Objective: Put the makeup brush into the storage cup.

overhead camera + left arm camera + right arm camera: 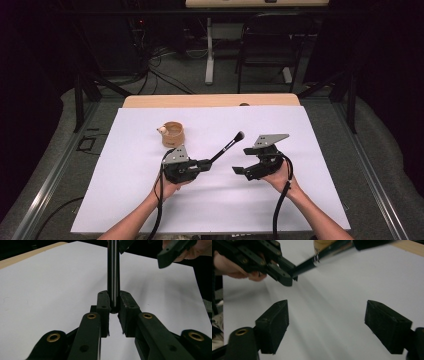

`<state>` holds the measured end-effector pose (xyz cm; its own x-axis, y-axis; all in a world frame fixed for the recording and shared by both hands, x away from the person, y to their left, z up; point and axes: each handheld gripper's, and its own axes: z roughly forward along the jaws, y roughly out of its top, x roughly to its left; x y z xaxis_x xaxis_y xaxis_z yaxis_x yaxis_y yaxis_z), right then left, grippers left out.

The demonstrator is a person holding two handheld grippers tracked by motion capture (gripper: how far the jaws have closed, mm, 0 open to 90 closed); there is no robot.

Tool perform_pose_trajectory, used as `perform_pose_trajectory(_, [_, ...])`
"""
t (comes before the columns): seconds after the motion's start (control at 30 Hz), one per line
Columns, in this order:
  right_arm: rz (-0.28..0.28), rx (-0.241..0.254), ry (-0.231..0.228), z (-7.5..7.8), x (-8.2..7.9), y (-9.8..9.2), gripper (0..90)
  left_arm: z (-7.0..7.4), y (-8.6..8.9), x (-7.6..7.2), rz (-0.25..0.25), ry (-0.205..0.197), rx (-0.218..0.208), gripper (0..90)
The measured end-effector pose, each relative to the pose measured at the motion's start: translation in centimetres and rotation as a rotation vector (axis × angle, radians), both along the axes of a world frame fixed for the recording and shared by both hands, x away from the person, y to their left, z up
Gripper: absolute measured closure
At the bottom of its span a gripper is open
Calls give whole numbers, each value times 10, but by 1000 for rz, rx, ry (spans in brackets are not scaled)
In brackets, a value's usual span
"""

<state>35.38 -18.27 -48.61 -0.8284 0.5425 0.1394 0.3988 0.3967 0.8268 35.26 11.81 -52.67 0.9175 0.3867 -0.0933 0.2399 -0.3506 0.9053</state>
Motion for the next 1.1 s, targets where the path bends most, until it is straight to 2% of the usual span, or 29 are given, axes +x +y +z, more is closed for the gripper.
perform_pose_trajectory(0.13, [-12,64,1,3,4,3,295,-3,-5,1,3,3,-3,795])
perform_pose_trajectory(0.27, [-54,128,11,5,8,5,368,-5,-8,0,13,3,0,795])
perform_pose_trajectory(0.47, [-99,172,32,5,12,5,382,-6,-12,-1,14,-2,-2,795])
perform_pose_trajectory(0.57, [-112,193,43,4,14,6,417,-7,-16,-2,5,-5,18,794])
perform_pose_trajectory(0.6, [-116,193,51,4,14,7,441,-7,-17,-3,3,-7,23,794])
perform_pose_trajectory(0.67, [-132,190,43,4,15,8,563,-8,-19,-4,7,-9,39,793])
perform_pose_trajectory(0.7, [-135,204,45,4,15,8,583,-8,-20,-5,8,-18,58,792])
perform_pose_trajectory(0.8, [-107,247,68,3,14,6,665,-9,-23,-6,14,-25,95,793])
perform_pose_trajectory(0.87, [-80,271,77,3,14,7,722,-11,-26,-7,17,-32,135,791])
perform_pose_trajectory(0.9, [-62,285,83,3,13,9,736,-12,-27,-7,10,-25,139,791])
perform_pose_trajectory(0.97, [-27,282,76,5,9,13,768,-15,-30,-7,4,-18,156,787])
perform_pose_trajectory(1.07, [-5,240,41,7,4,19,773,-17,-33,-7,-11,-6,164,773])
perform_pose_trajectory(1.1, [-1,229,35,7,4,20,773,-17,-34,-7,-21,-4,175,738])
